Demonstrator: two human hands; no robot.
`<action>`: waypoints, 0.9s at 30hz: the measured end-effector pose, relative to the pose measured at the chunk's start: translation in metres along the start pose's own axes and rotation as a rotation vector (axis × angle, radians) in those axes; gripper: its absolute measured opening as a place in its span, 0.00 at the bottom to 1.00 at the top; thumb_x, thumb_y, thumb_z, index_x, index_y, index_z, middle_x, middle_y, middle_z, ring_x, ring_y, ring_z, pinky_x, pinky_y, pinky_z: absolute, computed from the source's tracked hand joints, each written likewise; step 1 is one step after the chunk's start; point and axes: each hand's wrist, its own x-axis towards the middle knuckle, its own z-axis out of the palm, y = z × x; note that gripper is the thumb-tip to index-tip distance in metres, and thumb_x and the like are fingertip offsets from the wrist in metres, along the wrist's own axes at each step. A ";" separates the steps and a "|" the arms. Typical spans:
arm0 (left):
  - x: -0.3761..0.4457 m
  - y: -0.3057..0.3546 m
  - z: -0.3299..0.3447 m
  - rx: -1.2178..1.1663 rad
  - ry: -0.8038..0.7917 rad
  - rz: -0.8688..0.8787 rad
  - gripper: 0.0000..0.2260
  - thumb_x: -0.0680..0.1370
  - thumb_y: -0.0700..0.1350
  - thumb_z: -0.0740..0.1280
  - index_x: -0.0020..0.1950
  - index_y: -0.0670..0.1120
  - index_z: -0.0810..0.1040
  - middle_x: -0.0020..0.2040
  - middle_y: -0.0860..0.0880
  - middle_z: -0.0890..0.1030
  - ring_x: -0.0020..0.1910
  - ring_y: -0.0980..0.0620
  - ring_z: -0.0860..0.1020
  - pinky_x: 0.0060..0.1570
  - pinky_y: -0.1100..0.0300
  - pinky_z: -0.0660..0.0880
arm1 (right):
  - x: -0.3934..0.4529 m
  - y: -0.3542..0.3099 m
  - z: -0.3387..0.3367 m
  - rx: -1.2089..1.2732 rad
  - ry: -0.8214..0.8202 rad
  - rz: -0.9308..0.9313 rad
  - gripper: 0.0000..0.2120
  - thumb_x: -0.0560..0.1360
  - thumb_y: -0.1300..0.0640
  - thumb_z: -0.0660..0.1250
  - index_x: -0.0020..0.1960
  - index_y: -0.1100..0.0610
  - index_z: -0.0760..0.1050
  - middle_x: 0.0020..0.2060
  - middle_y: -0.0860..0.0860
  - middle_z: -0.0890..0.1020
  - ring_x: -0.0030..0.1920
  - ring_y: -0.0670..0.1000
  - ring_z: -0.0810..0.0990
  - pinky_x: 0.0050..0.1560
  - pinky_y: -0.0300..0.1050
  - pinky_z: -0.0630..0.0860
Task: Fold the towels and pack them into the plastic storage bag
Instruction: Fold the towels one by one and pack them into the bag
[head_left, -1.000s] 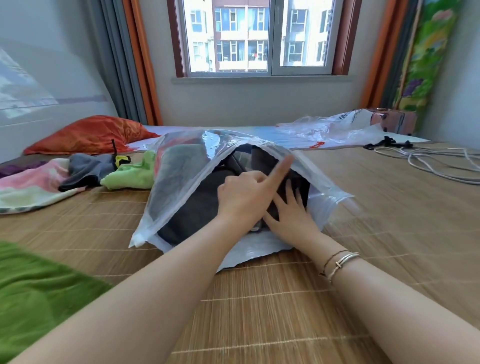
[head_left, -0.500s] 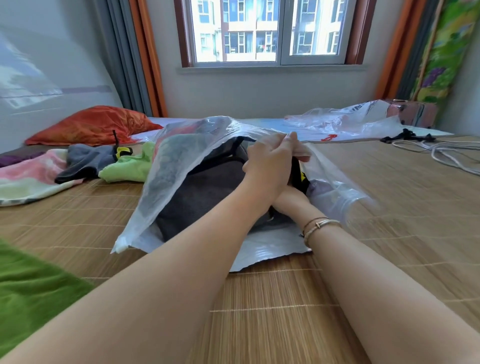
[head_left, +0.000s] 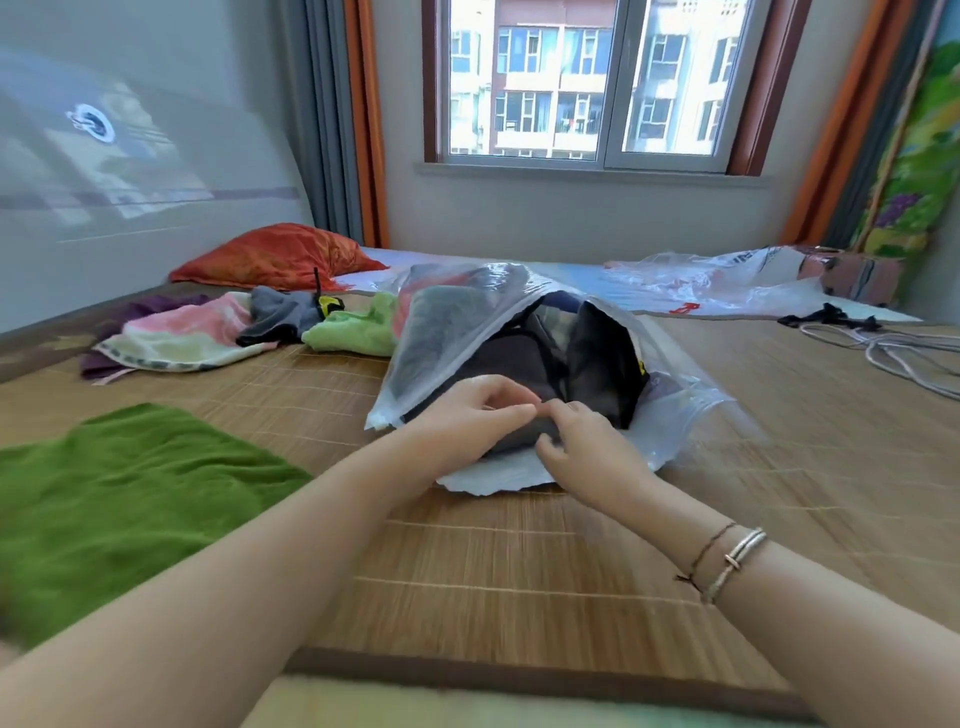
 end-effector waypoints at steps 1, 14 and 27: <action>-0.018 -0.008 -0.011 0.001 0.023 -0.019 0.08 0.79 0.46 0.65 0.55 0.51 0.80 0.53 0.55 0.81 0.54 0.59 0.77 0.53 0.65 0.74 | -0.011 -0.019 -0.001 0.015 -0.010 -0.024 0.16 0.77 0.54 0.57 0.63 0.53 0.72 0.57 0.52 0.76 0.57 0.53 0.74 0.55 0.51 0.74; -0.201 -0.121 -0.145 0.428 0.217 -0.342 0.29 0.70 0.60 0.73 0.68 0.53 0.72 0.69 0.54 0.71 0.69 0.53 0.67 0.69 0.59 0.63 | -0.040 -0.199 0.076 0.268 -0.308 -0.038 0.26 0.74 0.43 0.65 0.67 0.55 0.66 0.62 0.53 0.69 0.62 0.54 0.70 0.60 0.48 0.71; -0.223 -0.153 -0.147 0.786 -0.064 -0.292 0.42 0.68 0.51 0.71 0.75 0.65 0.51 0.79 0.56 0.50 0.78 0.47 0.48 0.74 0.43 0.52 | -0.016 -0.210 0.099 0.601 -0.323 0.297 0.14 0.76 0.53 0.61 0.55 0.61 0.73 0.44 0.54 0.80 0.45 0.55 0.80 0.47 0.47 0.79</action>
